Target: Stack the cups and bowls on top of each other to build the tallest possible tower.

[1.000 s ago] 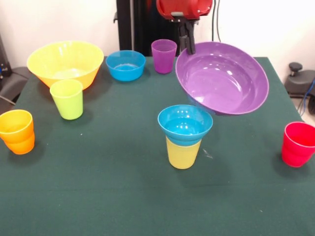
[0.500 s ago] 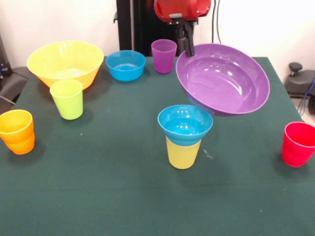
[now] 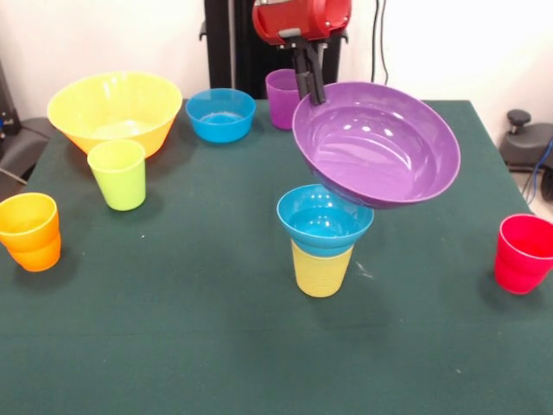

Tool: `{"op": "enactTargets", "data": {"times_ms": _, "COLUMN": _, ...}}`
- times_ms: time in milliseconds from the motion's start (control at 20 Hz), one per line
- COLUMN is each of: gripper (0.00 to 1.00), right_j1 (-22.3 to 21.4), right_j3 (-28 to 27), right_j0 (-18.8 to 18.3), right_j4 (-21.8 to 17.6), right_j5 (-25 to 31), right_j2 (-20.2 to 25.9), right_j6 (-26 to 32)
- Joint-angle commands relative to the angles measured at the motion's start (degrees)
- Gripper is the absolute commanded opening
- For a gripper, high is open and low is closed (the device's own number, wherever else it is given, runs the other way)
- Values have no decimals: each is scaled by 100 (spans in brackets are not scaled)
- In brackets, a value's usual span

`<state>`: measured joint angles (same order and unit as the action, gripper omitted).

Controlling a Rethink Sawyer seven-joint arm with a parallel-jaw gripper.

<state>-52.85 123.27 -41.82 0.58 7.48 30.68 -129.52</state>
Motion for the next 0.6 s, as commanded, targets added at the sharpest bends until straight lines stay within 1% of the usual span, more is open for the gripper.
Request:
{"op": "enactTargets", "data": {"times_ms": 50, "gripper": 0, "right_j1": 324, "right_j3": 175, "right_j0": -116, "right_j4": -365, "right_j5": -137, "right_j2": 476, "right_j6": -181}}
{"op": "enactTargets", "data": {"times_ms": 350, "gripper": 0, "right_j1": 366, "right_j3": 184, "right_j0": -157, "right_j4": -327, "right_j5": -156, "right_j2": 540, "right_j6": -262}}
{"op": "enactTargets", "data": {"times_ms": 600, "gripper": 0, "right_j1": 405, "right_j3": 83, "right_j0": -175, "right_j4": -330, "right_j5": -105, "right_j2": 522, "right_j6": -219}}
